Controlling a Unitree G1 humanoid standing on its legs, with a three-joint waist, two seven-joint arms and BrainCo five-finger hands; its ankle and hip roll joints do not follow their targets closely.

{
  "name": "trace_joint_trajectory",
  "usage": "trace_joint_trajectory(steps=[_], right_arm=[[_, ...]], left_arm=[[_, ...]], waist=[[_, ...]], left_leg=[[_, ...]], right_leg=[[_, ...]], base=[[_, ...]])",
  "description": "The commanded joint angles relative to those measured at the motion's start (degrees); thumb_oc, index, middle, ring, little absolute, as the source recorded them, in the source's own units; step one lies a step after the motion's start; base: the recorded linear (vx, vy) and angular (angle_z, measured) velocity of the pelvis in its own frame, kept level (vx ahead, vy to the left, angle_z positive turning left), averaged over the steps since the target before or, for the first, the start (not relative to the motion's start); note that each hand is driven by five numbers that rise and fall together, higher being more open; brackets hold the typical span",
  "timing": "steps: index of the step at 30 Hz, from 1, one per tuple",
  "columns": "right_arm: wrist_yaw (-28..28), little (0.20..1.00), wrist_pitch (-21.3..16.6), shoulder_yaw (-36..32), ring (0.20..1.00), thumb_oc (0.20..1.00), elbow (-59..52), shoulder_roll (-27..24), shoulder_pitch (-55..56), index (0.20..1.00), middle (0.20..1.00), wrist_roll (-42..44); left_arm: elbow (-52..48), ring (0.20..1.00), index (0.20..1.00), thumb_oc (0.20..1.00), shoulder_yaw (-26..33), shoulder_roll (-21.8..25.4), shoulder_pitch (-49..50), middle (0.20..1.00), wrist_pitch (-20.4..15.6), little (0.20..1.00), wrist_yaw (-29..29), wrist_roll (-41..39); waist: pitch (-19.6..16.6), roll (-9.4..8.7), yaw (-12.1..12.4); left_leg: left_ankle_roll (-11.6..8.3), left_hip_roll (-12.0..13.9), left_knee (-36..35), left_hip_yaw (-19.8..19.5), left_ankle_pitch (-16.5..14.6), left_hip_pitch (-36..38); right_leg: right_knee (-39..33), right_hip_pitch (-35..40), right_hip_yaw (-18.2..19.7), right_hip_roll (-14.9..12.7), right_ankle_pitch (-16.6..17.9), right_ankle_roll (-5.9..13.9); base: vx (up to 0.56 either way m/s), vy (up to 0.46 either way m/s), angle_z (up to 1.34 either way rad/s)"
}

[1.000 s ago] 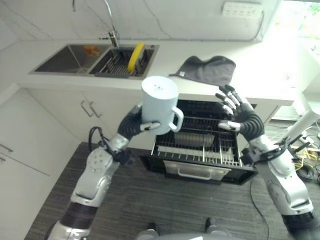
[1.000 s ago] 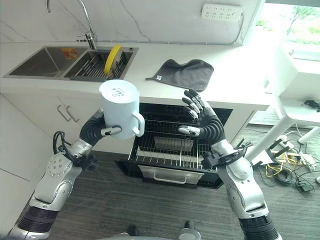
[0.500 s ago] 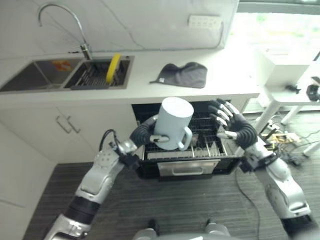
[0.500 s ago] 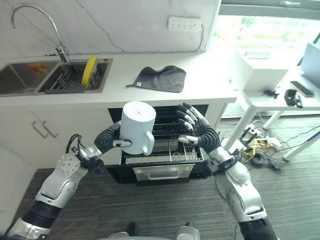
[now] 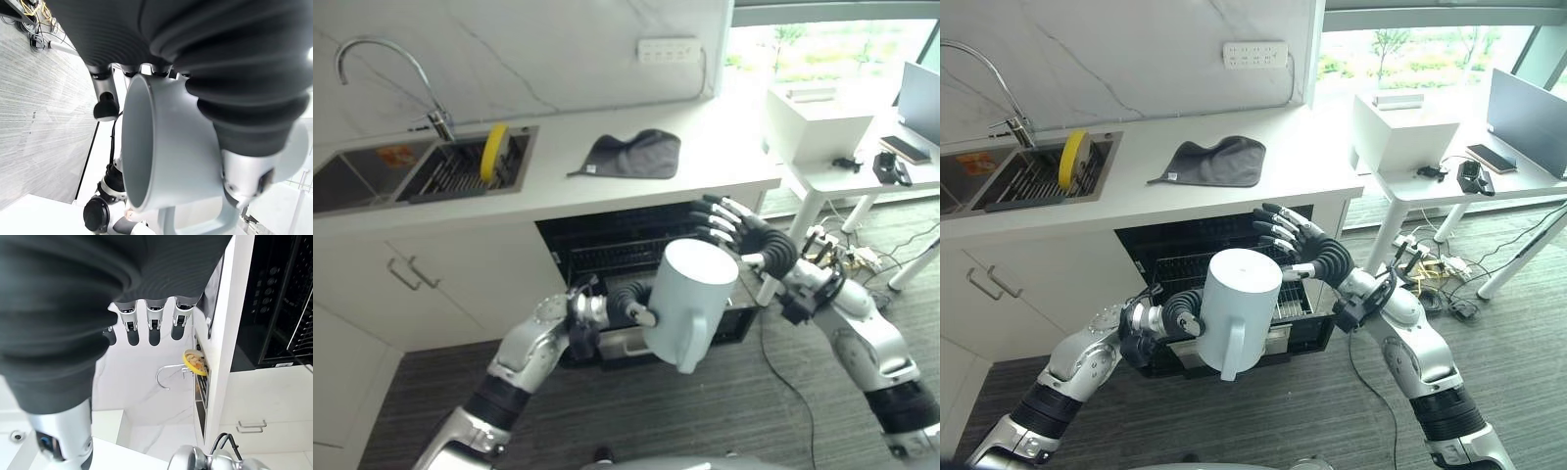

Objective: Place the dishes in the dishwasher.

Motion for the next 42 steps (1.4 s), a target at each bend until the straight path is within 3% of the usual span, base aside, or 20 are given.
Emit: trace_joint_trajectory(steps=[1, 10, 14, 21, 30, 37, 42], right_arm=[[1.91, 1.0, 0.0, 0.12, 1.0, 1.0, -0.55, 2.65, -5.33, 1.0, 1.0, 2.91], [8.3, 1.0, 5.67, -0.18, 1.0, 1.0, 0.39, 3.41, -4.69, 1.0, 1.0, 4.93], [11.75, 1.0, 9.93, -0.72, 1.0, 1.0, 2.81, 4.29, -4.31, 1.0, 1.0, 9.14], [17.22, 1.0, 13.21, -0.93, 1.0, 1.0, 6.5, 6.88, -3.52, 1.0, 1.0, 15.73], [18.53, 1.0, 12.67, -0.39, 1.0, 1.0, 5.3, 6.68, -4.27, 1.0, 1.0, 15.01], [16.29, 1.0, 9.5, 0.52, 1.0, 1.0, 2.58, 6.29, -4.79, 1.0, 1.0, 12.23], [15.47, 1.0, 9.97, 0.78, 1.0, 1.0, -1.02, 5.99, -5.36, 1.0, 1.0, 11.45]], left_arm=[[0.52, 0.2, 0.2, 0.2, 0.2, -1.22, -3.61, 0.2, -0.97, 0.2, -2.42, -4.44], [3.36, 0.2, 0.2, 0.2, 2.68, -1.91, -3.05, 0.2, -1.97, 0.2, -2.66, -4.38], [4.51, 0.2, 0.2, 0.2, 4.59, -1.39, -1.85, 0.2, -2.85, 0.2, -4.47, -4.31], [4.91, 0.2, 0.2, 0.2, 6.91, -0.17, -0.6, 0.2, -2.44, 0.2, -5.08, -3.7], [5.07, 0.2, 0.2, 0.2, 6.88, 0.98, -0.58, 0.2, -1.75, 0.2, -5.77, -1.67], [4.87, 0.2, 0.2, 0.2, 6.13, 1.35, -0.97, 0.2, -0.92, 0.2, -5.21, -0.44], [4.94, 0.2, 0.2, 0.2, 6.16, 1.41, -0.82, 0.2, -0.92, 0.2, -5.4, 0.61]], waist=[[-1.41, -0.57, 0.76], [-2.33, -0.52, 0.89], [-2.76, -0.63, 1.65], [-3.23, -0.54, 2.97], [-3.31, -0.58, 3.45], [-3.1, -0.49, 3.04], [-2.89, -0.4, 2.73]], left_leg=[[-0.68, 0.89, 0.47, 4.4, -7.67, 4.76], [-0.87, 0.83, 0.47, 4.43, -8.14, 5.58], [-1.06, 1.01, 0.47, 4.41, -8.19, 5.76], [-1.26, 1.18, 0.47, 4.04, -8.18, 5.75], [-1.28, 1.11, 0.47, 3.79, -8.19, 5.63], [-1.1, 1.16, 0.47, 4.12, -8.01, 5.57], [-1.06, 1.18, 0.47, 4.39, -7.98, 5.52]], right_leg=[[0.22, -2.37, -0.05, -1.83, -1.75, 0.98], [0.22, -1.34, -0.09, -2.13, -2.29, 1.27], [0.22, -0.97, -0.81, -2.24, -2.5, 1.41], [0.22, -0.52, -1.71, -2.14, -2.99, 1.43], [0.22, -0.4, -1.93, -2.07, -3.16, 1.49], [0.22, -0.53, -1.33, -1.79, -3.21, 1.33], [0.22, -0.71, -0.93, -1.75, -3.19, 1.31]], base=[[0.07, 0.009, 0.03], [0.0, 0.0, 0.0], [0.0, 0.0, 0.0], [0.0, 0.0, 0.0], [0.0, 0.0, 0.0], [0.0, 0.0, 0.0], [0.0, 0.0, 0.0]])
